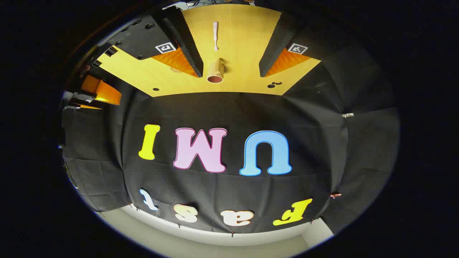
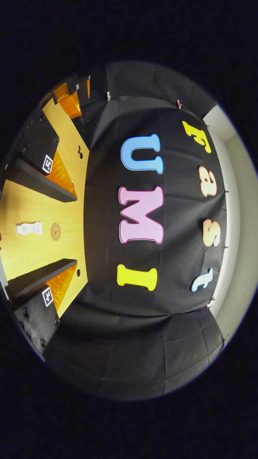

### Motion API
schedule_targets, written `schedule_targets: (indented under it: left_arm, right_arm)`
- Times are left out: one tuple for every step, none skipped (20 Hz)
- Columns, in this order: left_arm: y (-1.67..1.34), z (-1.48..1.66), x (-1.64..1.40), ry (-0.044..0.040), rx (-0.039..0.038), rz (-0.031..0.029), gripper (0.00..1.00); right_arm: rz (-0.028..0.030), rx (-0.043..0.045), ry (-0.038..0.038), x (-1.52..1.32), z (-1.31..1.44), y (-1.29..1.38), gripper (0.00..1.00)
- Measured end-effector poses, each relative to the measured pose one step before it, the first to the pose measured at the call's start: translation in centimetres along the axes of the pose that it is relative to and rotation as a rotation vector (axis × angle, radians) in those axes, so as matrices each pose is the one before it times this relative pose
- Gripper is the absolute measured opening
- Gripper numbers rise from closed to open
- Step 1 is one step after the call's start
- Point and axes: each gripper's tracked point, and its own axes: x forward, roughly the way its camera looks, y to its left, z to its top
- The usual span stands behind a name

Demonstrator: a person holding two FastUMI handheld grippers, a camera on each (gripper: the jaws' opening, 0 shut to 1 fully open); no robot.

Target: Put the toothbrush and toothpaste on the desktop into the cup, then pick up the cup and place it on the coaster on the desktop.

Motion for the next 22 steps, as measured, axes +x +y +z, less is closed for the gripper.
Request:
schedule_targets:
  left_arm:
    - [-0.225,-0.191,0.554,0.00535,0.00205,-0.00119,0.97]
    - [-0.274,-0.057,0.502,0.00602,-0.0012,-0.0015,0.97]
    - [-0.238,-0.218,0.292,0.00598,-0.00334,-0.00142,0.97]
    - [-0.204,-0.096,0.383,0.00568,-0.00304,-0.00081,0.97]
    - [-0.22,-0.212,0.326,0.00672,-0.00027,0.00193,0.97]
    - [-0.124,-0.09,0.387,0.00518,0.00108,0.00375,0.97]
    - [-0.189,-0.16,0.22,0.00376,0.00051,0.00305,0.97]
    - [-0.162,-0.104,0.352,0.00497,0.00024,0.00302,0.97]
    - [-0.151,-0.199,0.18,0.00496,0.00044,0.00388,0.97]
    - [-0.151,-0.045,0.286,0.00464,0.00056,0.00361,0.97]
    - [-0.138,-0.22,0.262,0.00408,0.00135,0.00446,0.97]
    - [-0.016,-0.023,0.258,0.00423,0.00165,0.00813,0.97]
    - [0.028,-0.155,0.202,0.004,0.00035,0.01002,0.98]
    - [0.069,-0.06,0.179,0.00261,-0.00203,0.00867,0.97]
    - [-0.058,-0.203,0.189,0.00463,-0.00247,0.00704,0.98]
    - [0.072,-0.165,0.176,0.00672,-0.00184,0.00904,0.97]
    - [0.123,-0.328,0.257,0.00719,-0.00151,0.01072,0.97]
    - [0.157,-0.114,0.157,0.00596,-0.0022,0.01057,0.98]
    - [0.117,-0.232,0.157,0.00569,-0.00254,0.00974,0.97]
    - [0.188,-0.191,0.166,0.00637,-0.00208,0.01294,0.98]
    - [0.288,-0.47,0.316,0.00901,-0.00257,0.01641,0.98]
    - [0.303,-0.467,0.229,0.0136,-0.00385,0.01745,0.97]
  right_arm:
    - [0.00161,0.00093,0.00812,0.322,-0.318,-0.132,0.97]
    - [0.00283,-0.00285,0.01064,0.419,-0.378,-0.132,0.97]
    - [0.00326,-0.00096,0.01063,0.359,-0.301,-0.211,0.97]
    - [0.0047,0.00394,0.00751,0.416,-0.255,-0.16,0.97]
    - [0.00046,0.00508,0.01028,0.503,-0.203,-0.256,0.97]
    - [0.0006,0.00158,0.01106,0.469,-0.266,-0.241,0.97]
    - [0.004,-0.00246,0.01324,0.418,-0.42,-0.127,0.97]
    - [0.00216,-0.00351,0.01406,0.404,-0.369,-0.175,0.97]
    - [0.0038,-0.00129,0.01367,0.425,-0.31,-0.159,0.97]
    - [0.00528,0.00172,0.0121,0.436,-0.226,-0.086,0.97]
    - [0.00548,0.00175,0.0102,0.419,-0.28,0.044,0.98]
    - [0.00533,0.00051,0.00841,0.452,-0.22,-0.009,0.98]
    - [0.00834,-0.00043,0.00959,0.444,-0.101,0.119,0.98]
    - [0.00854,-0.00111,0.0096,0.528,-0.142,0.204,0.98]
    - [0.00814,-0.00057,0.01001,0.532,-0.319,0.08,0.98]
    - [0.00844,0.00007,0.01275,0.58,-0.345,0.141,0.98]
    - [0.01065,-0.00173,0.01712,0.6,-0.497,0.251,0.98]
    - [0.00789,-0.00253,0.02263,0.617,-0.644,0.227,0.98]
    - [0.00966,0.00073,0.02026,0.604,-0.593,0.141,0.98]
    - [0.00822,0.00193,0.01955,0.67,-0.523,0.184,0.98]
    - [0.00529,0.00204,0.02251,0.711,-0.561,0.083,0.98]
    - [0.00178,0.00397,0.02631,0.816,-0.684,0.005,0.97]
